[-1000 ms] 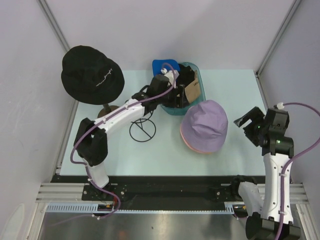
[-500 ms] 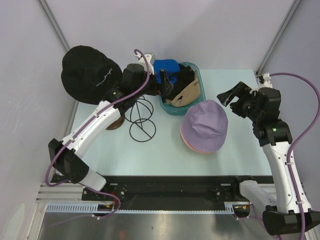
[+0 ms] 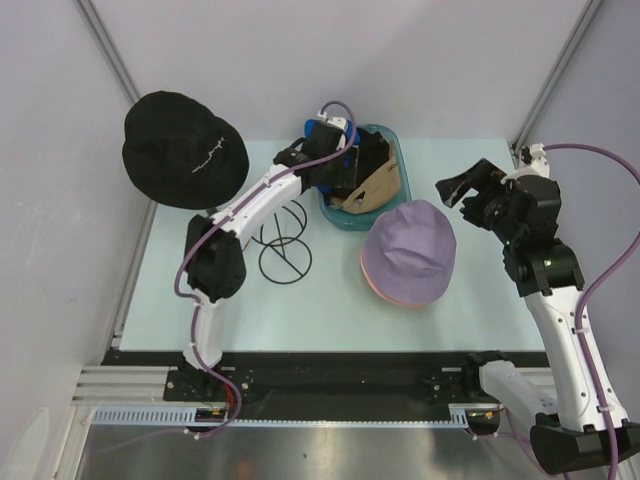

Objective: Stack the hats

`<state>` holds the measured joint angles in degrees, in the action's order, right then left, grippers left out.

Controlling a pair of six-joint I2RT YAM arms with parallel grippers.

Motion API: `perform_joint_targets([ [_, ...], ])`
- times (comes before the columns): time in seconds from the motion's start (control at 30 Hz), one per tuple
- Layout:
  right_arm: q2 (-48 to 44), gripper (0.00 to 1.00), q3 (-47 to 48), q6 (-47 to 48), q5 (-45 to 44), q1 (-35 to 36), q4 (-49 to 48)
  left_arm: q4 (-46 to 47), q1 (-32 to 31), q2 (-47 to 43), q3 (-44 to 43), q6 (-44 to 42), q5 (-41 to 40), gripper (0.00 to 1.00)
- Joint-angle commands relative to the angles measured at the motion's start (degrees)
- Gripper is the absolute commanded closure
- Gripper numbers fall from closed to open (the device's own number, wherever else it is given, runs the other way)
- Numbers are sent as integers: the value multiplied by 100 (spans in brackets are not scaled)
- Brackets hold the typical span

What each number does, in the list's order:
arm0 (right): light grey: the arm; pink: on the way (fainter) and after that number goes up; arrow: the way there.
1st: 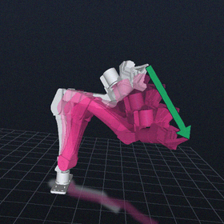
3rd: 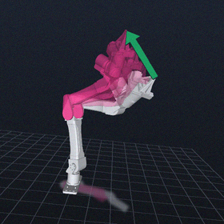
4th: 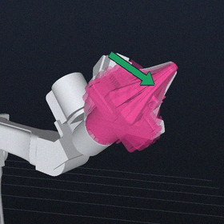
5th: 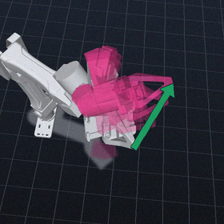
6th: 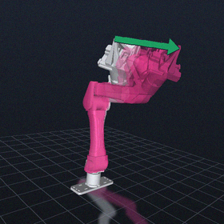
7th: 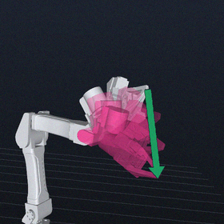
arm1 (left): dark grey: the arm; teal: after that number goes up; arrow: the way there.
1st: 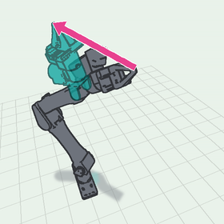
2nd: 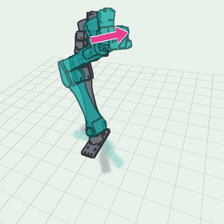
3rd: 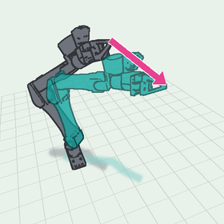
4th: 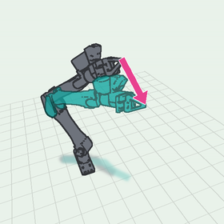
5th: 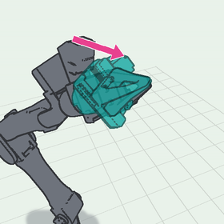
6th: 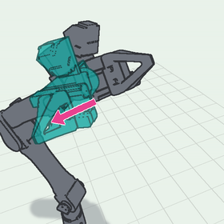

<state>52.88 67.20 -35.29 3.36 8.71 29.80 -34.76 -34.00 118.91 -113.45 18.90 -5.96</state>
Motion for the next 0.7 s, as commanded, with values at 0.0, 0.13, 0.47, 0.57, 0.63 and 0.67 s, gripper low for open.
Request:
perform_joint_targets([
  [0.0, -112, 14, 188, 84, -116, -89, 17, -58, -1, 316, -713, -219, -336, 17],
  [0.13, 55, 15, 267, 83, 191, -264, 17, 469, 60, 536, -740, -343, -432, 17],
  [0.47, 337, 15, 338, -4, 596, -475, 43, 1385, 403, 1327, -1056, -80, -107, 16],
  [0.57, 459, 14, 399, -22, 649, -502, 8, 1604, 508, 1608, -1214, -18, 120, 16],
  [0.63, 503, 14, 417, 4, 684, -519, 8, 1753, 552, 1775, -1346, 9, 297, 16],
  [0.67, 565, 15, 443, 4, 701, -519, -1, 1797, 570, 1819, -1373, 35, 288, 16],
])
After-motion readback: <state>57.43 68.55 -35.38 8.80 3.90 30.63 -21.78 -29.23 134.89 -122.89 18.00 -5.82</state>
